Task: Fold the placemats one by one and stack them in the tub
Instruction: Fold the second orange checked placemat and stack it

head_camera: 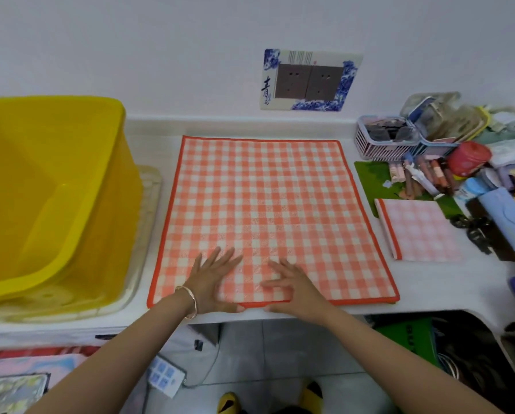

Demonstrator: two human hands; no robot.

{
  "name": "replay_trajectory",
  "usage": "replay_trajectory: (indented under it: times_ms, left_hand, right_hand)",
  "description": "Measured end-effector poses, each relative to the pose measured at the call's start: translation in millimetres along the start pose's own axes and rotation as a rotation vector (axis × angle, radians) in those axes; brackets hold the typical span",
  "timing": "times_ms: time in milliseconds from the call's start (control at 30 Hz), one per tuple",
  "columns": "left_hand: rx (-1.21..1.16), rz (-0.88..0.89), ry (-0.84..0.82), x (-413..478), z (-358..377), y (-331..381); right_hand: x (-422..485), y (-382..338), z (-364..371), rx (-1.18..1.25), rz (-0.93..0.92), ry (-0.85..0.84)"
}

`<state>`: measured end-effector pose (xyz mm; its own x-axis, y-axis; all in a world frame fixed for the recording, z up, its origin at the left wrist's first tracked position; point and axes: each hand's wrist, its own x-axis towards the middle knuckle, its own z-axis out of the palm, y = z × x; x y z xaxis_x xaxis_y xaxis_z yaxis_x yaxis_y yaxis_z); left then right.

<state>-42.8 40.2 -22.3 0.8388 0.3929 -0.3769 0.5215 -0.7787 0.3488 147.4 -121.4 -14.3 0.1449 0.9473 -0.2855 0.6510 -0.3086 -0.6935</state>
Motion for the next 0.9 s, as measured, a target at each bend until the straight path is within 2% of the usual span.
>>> replay_trajectory:
  times_ms: [300,500,700,900]
  left_hand:
    - [-0.041,0.026,-0.005,0.9,-0.8,-2.4]
    - [-0.195,-0.007,-0.044,5.4,-15.0,-0.6]
    - [-0.367,-0.064,-0.091,7.9,-39.1,7.9]
    - [-0.444,-0.056,-0.123,16.9,-69.8,13.2]
  right_hand:
    - [-2.3,-4.1,1.2,0.007,0.029,0.011]
    - [2.1,-10.8,-9.4,0.027,0.089,-0.013]
    - [9.1,-13.5,-13.5,0.105,0.15,0.048]
    - [10.3,-28.6,-47.6,0.151,0.184,-0.068]
